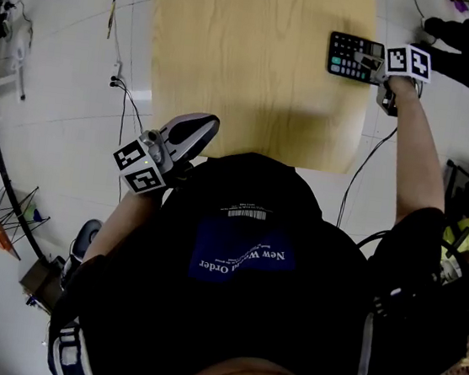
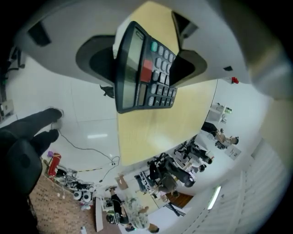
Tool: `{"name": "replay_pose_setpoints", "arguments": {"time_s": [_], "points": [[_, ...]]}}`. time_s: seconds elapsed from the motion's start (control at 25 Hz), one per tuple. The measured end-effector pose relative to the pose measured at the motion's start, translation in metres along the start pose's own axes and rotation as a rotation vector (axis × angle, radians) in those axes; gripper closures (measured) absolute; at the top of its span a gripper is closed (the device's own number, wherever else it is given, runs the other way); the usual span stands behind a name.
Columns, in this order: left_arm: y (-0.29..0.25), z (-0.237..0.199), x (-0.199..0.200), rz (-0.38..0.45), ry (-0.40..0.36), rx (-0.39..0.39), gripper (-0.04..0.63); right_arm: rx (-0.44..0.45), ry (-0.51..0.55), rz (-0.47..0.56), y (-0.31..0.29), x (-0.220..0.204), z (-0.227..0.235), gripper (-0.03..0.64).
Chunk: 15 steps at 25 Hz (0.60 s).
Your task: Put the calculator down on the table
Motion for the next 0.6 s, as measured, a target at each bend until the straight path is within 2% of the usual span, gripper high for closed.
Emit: {"name": "replay_pose_setpoints", "arguments": {"time_s": [0.32, 0.6], "points": [[0.009, 0.007, -0.003, 0.008, 0.001, 0.006, 0.589, 0.118, -0.093, 0.161, 0.019, 0.007, 0.010, 0.291], [0.011, 0.013, 0.009, 0.048, -0.035, -0.007, 0.589, 0.119, -0.061, 0.333, 0.072, 0.007, 0.009, 0.293]]}}
Point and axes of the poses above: the fingertips, and each gripper's own axes: y backward along the fingers, z to its right, x out of its top, the point moved 1 cm from there along y, backward along the fingers, and after that the axes turned 13 degrees about -y, right-handed, at the moved point
